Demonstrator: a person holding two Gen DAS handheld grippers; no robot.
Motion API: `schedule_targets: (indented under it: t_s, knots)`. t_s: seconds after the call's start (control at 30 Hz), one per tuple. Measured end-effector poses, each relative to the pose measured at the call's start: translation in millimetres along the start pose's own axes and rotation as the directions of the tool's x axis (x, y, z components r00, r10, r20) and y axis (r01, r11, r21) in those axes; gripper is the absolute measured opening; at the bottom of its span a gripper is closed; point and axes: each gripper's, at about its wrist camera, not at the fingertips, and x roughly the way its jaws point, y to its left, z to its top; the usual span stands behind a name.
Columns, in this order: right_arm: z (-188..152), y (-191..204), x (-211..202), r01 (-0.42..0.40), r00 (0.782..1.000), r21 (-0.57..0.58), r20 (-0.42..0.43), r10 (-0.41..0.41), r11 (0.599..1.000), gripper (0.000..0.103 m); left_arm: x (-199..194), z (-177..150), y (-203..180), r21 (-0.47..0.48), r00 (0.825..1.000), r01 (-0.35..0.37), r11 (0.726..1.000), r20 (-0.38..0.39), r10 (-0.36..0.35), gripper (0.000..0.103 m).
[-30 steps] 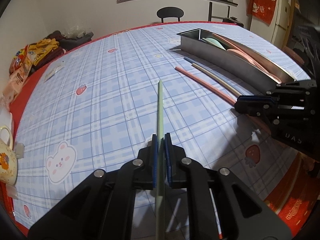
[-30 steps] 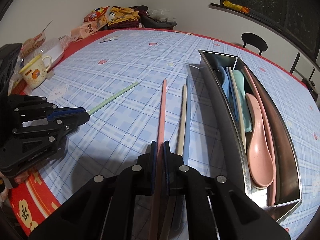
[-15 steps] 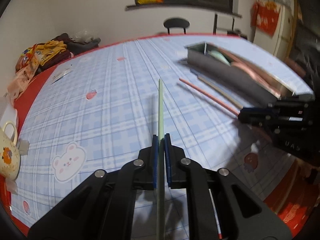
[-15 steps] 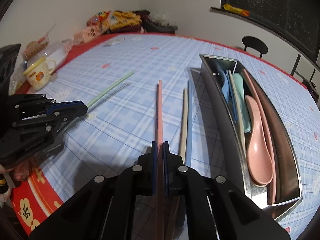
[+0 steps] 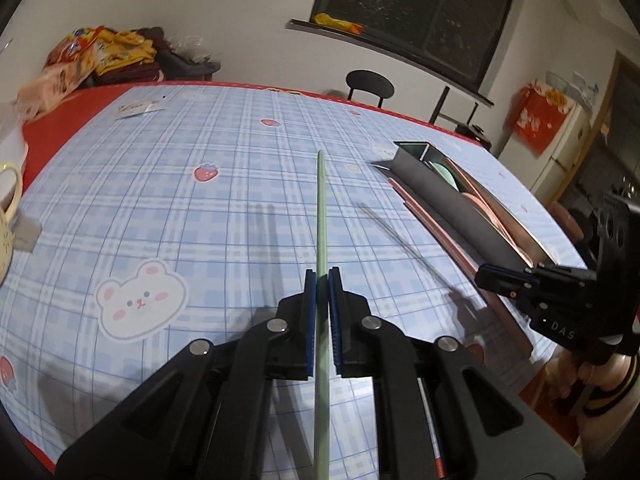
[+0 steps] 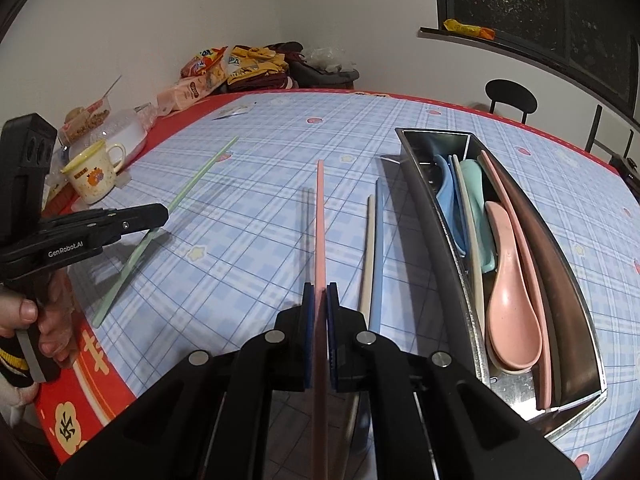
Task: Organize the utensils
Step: 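Carry the pink and green chopsticks over the steel tray with both tools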
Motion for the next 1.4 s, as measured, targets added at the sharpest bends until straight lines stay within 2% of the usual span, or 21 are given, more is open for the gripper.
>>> schedule_targets:
  t_s: [0.1,0.2,0.3,0.4,0.5,0.6,0.77,0.87,0.97,1.07,1.23,1.4]
  knots:
    - [-0.1,-3.3,-2.9,-0.026,1.0,0.017,0.013,0.026,1.0,0.006,-2.5,1.1,-1.3,0.006,1.0,-0.01,1.0,0.002,0.01,0.01]
    - [0.9,-7.4,-6.0,-0.057,0.998,0.035,0.024,0.056,0.998,0.006,-3.5,4.6,2.2,-0.031,1.0,-0.007,0.999,-0.021,0.006,0.01]
    - [4.3,-17.9,-12.5,-0.131,0.991,0.079,0.049,0.127,0.988,0.006,-12.8,13.0,-0.7,-0.061,1.0,0.01,0.998,0.0,-0.01,0.01]
    - [13.9,-32.8,-25.6,-0.221,0.973,0.128,0.096,0.21,0.967,0.006,-21.7,22.4,-14.1,-0.057,0.999,0.038,0.998,0.027,-0.037,0.01]
    - [26.3,-41.0,-40.9,-0.228,0.967,0.101,0.14,0.214,0.968,0.006,-25.7,28.3,-31.5,-0.045,0.997,0.073,0.996,0.037,-0.072,0.01]
    - [36.1,-59.1,-49.7,-0.198,0.968,0.084,0.172,0.182,0.977,0.006,-25.4,34.4,-53.3,-0.032,0.993,0.117,0.993,0.029,-0.116,0.01]
    - [38.5,-107.7,-44.8,-0.183,0.97,0.157,0.192,0.152,0.97,0.006,-17.1,48.5,-84.1,-0.054,0.981,0.193,0.98,0.007,-0.193,0.01]
    - [32.7,-132.3,-41.6,-0.205,0.965,0.224,0.211,0.158,0.953,0.006,-2.9,63.6,-107.1,-0.1,0.967,0.252,0.963,-0.002,-0.253,0.01]
    - [31.0,-142.3,-41.0,-0.178,0.969,0.221,0.209,0.132,0.959,0.006,15.5,75.6,-125.3,-0.146,0.953,0.298,0.943,-0.005,-0.302,0.01]
    - [26.8,-149.2,-39.0,-0.16,0.975,0.231,0.19,0.117,0.96,0.006,45.5,85.5,-143.2,-0.234,0.933,0.348,0.908,-0.01,-0.361,0.01]
    - [23.0,-160.3,-36.1,-0.122,0.982,0.251,0.172,0.08,0.96,0.006,91.9,84.0,-145.4,-0.394,0.917,0.357,0.847,-0.024,-0.398,0.01]
    - [22.6,-158.2,-26.1,-0.104,0.987,0.238,0.141,0.072,0.966,0.006,119.6,75.6,-141.6,-0.463,0.918,0.334,0.821,-0.036,-0.394,0.01]
